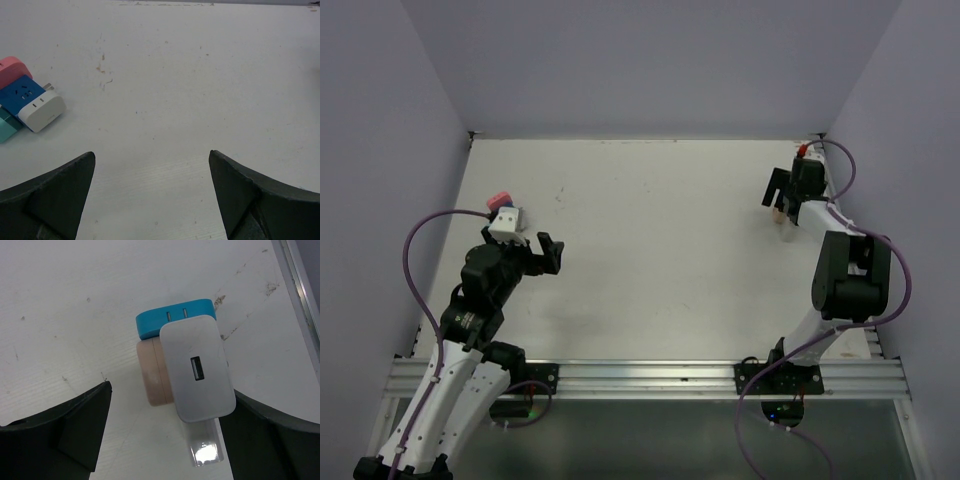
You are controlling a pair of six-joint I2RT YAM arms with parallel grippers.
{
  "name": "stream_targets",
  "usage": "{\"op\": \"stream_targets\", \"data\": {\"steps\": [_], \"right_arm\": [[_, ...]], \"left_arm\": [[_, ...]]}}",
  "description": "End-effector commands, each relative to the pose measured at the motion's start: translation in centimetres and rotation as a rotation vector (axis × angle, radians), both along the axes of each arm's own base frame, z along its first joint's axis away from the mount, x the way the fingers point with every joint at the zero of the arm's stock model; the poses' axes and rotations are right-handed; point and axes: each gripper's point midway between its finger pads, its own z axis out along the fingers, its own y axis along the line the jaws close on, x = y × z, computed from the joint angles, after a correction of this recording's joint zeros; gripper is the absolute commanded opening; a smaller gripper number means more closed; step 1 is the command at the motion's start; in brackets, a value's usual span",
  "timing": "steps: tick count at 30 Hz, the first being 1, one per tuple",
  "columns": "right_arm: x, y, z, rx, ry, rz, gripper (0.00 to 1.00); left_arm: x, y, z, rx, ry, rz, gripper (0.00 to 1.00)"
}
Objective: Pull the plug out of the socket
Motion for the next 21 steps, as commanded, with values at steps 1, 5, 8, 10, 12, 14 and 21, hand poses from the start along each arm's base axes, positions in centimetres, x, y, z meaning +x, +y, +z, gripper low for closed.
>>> {"op": "stream_targets", "data": {"steps": [1, 5, 8, 10, 12, 14, 21], "right_arm": [[1.6, 0.0, 1.2, -0.011, -0.053, 0.031, 0.86], [1.4, -0.2, 0.8, -0.019, -0.04, 0.034, 0.85], [1.3, -0.1, 0.2, -0.02, -0.021, 0.043, 0.8], [1.0, 0.2, -0.2, -0.011, -0.016, 0.052, 0.75], [0.9, 0.3, 0.0, -0.01, -0.029, 0.061, 0.69], [0.8, 0.5, 0.1, -0.006, -0.03, 0.07, 0.65], [0.2, 2.4, 0.6, 0.053, -0.052, 0.149, 0.59]], "left_arm": [[0.5, 0.0, 1.6, 0.001, -0.066, 0.002, 1.0], [0.5, 0.0, 1.6, 0.0, -0.068, 0.002, 0.99], [0.5, 0.0, 1.6, 0.0, -0.068, 0.003, 1.0], [0.5, 0.0, 1.6, 0.001, -0.068, 0.004, 1.0], [0.5, 0.0, 1.6, 0.001, -0.066, 0.004, 1.0], [0.5, 0.0, 1.5, 0.001, -0.065, 0.002, 1.0], [0.5, -0.1, 1.6, -0.001, -0.067, 0.0, 1.0]]}}
